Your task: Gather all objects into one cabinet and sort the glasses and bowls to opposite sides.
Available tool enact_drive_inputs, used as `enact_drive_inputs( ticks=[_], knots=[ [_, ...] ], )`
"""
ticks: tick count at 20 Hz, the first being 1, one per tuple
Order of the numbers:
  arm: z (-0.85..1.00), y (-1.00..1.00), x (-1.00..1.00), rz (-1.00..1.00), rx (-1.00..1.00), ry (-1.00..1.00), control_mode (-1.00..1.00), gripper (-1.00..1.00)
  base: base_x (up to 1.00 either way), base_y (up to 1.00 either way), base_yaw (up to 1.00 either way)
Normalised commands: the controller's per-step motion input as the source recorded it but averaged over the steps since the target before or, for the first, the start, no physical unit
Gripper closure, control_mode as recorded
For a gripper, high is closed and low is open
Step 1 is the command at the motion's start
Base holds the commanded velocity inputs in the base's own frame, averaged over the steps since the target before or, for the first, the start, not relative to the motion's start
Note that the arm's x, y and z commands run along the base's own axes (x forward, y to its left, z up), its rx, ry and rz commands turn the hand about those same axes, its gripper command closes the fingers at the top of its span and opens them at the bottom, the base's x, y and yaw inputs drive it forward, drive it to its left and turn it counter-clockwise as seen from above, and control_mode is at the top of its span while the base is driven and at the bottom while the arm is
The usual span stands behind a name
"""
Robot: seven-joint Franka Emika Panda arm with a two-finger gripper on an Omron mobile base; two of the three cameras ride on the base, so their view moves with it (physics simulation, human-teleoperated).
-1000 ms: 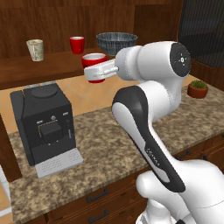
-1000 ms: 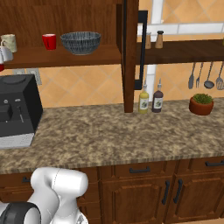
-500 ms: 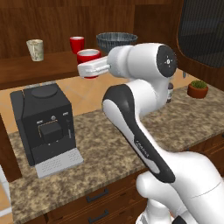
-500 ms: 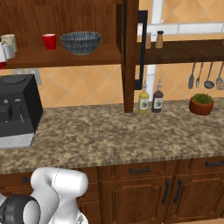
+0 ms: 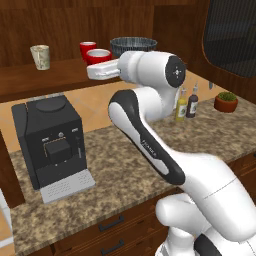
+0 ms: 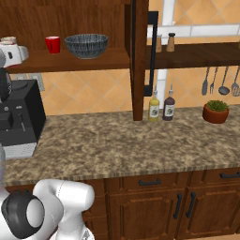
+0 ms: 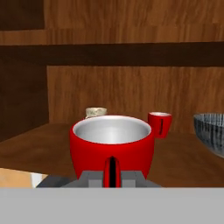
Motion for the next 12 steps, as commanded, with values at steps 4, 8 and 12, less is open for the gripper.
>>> enact_drive_inputs(
  ticks=[4, 8, 12],
  knots=[
    [0.0, 0.25, 0.72, 0.0, 0.0, 0.03, -1.0, 1.0, 0.0, 0.0, 0.0],
    [-0.19, 0.38, 0.6, 0.0, 0.0, 0.05, -1.0, 1.0, 0.0, 0.0, 0.0],
    [-0.13, 0.3, 0.36, 0.0, 0.0, 0.0, -1.0, 1.0, 0.0, 0.0, 0.0]
  ],
)
